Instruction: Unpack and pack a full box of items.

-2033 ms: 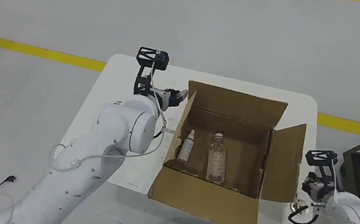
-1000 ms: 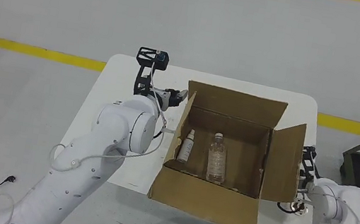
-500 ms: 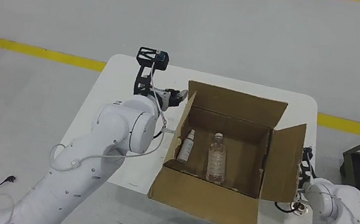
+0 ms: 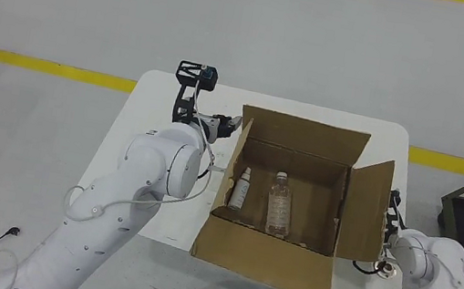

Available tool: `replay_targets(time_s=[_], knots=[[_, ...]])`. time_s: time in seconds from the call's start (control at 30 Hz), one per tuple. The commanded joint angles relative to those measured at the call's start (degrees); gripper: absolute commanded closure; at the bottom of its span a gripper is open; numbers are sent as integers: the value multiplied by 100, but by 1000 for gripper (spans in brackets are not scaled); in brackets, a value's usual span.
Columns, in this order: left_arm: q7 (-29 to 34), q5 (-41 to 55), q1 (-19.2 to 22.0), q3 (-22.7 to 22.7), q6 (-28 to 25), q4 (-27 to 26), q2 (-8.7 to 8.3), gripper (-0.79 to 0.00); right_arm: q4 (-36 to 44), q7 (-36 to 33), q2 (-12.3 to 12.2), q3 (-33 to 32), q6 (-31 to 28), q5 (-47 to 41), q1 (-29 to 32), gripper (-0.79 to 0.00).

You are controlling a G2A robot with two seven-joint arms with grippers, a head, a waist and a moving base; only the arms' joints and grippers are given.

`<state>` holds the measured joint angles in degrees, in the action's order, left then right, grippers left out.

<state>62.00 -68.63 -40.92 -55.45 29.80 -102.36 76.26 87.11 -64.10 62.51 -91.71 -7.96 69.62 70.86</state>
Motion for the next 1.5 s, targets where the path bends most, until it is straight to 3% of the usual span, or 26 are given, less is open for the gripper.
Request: replay_targets(time_s=[0.0,0.4,0.7,0.9,1.13,1.47], knots=[[0,0,0,0,0,0,0,-785,73,-20,-6,-18,15,-26,6,0],[0,0,0,0,0,0,0,-785,858,-19,-61,-612,307,-539,127,0],[0,0,0,0,0,0,0,-785,2948,26,-93,-2086,903,-2119,470,0],[0,0,0,0,0,0,0,-785,3932,-102,-115,-2569,1001,-3035,543,0],[0,0,0,0,0,0,0,-785,4626,-320,-148,-2420,1118,-3911,606,0],[0,0,0,0,0,0,0,-785,4565,-376,-211,-1136,1365,-3453,621,0]])
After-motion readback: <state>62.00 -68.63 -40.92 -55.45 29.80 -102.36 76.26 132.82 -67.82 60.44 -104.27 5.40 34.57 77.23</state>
